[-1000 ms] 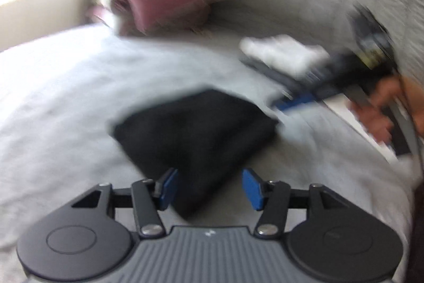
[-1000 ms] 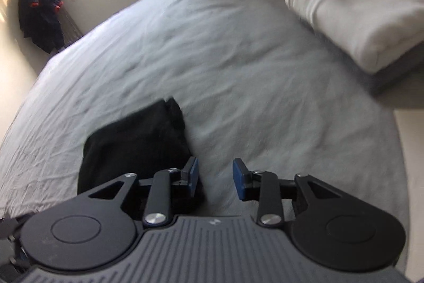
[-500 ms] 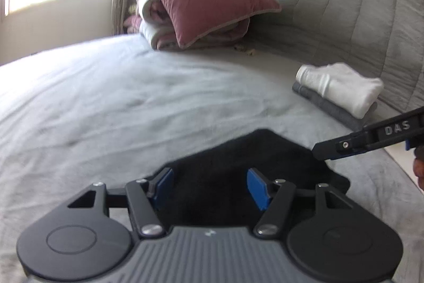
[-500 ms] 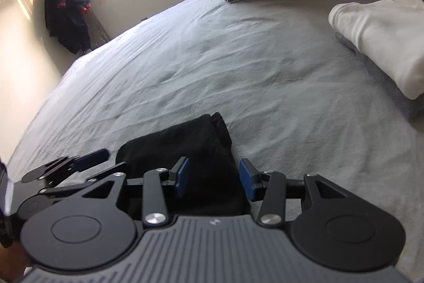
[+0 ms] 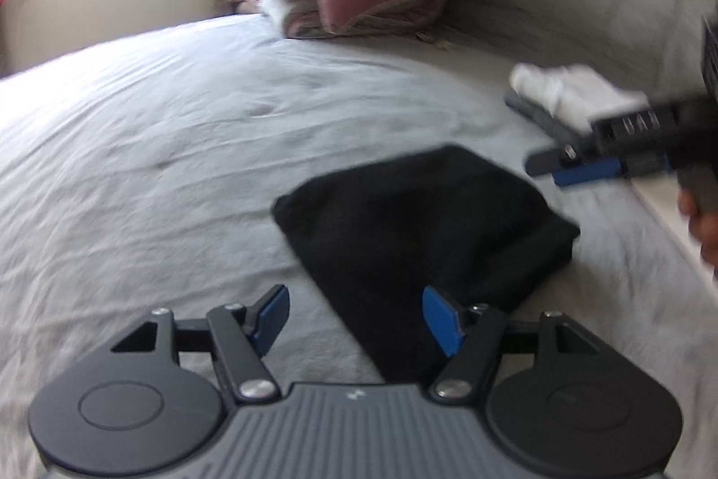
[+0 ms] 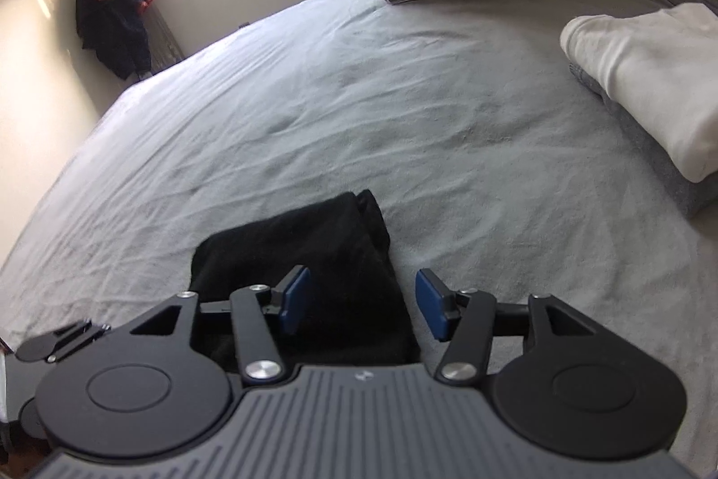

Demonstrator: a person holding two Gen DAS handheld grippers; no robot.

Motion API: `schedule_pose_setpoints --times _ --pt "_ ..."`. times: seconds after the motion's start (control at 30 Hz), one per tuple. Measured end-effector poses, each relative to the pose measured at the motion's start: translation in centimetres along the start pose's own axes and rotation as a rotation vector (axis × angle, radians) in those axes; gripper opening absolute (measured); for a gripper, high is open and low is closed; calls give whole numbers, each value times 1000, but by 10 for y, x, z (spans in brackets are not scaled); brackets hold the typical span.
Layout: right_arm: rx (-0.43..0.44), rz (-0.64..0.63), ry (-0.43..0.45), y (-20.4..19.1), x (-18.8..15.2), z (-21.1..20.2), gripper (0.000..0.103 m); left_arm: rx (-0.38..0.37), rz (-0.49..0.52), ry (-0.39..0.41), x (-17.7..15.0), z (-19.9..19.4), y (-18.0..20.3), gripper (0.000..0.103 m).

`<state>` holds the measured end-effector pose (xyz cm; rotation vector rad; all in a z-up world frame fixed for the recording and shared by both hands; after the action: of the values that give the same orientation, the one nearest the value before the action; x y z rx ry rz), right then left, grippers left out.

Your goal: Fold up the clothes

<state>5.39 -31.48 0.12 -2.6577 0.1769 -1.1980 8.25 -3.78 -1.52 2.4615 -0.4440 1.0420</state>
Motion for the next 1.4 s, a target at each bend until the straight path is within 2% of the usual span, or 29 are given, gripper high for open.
schedule_pose_setpoints --times 0.1,0.2,0.37,0.43,0.57,0.67,0.8,0.9,1.07,1.27,1.33,1.37,1.4 --pt "28 84 14 10 3 -3 61 -3 -99 15 8 -5 -9 67" --pt "45 149 14 17 4 -2 63 36 -142 25 12 -4 -8 73" --pt "41 176 -8 23 4 2 65 133 -191 -39 18 11 -1 84" --pt "36 172 -14 24 4 4 68 144 -204 -68 20 16 2 90" --pt "34 172 -22 28 2 7 68 101 -268 -115 23 22 0 95" --pt "51 188 -29 31 1 9 68 20 -354 -133 24 23 -7 96" --pt "99 214 -44 35 -1 15 68 -78 -462 -156 21 27 -18 96" --pt "160 267 -51 41 -5 22 68 -93 -498 -151 18 32 -24 96" --pt "246 365 -73 50 -13 36 68 -133 -567 -116 13 43 -34 92" --pt "300 453 -39 55 -22 52 62 -165 -625 -68 11 53 -37 74" --pt "310 441 -21 52 -24 54 61 -158 -615 -40 8 55 -34 61" --pt "310 425 -12 49 -24 55 54 -150 -601 -25 6 56 -32 57" --pt "309 405 -13 46 -25 56 39 -136 -584 -9 4 56 -29 48"
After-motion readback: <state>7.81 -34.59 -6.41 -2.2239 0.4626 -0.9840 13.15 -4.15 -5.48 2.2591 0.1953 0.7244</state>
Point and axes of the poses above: each gripper's, at about its wrist camera, not at the fingertips, and z roughly the way its jaws point, y to its right, x to its top, the point moved 1 cm from there along z, roughly the way its jaws point, and after that the axes turned 11 degrees about -z, right-handed, at the moved point
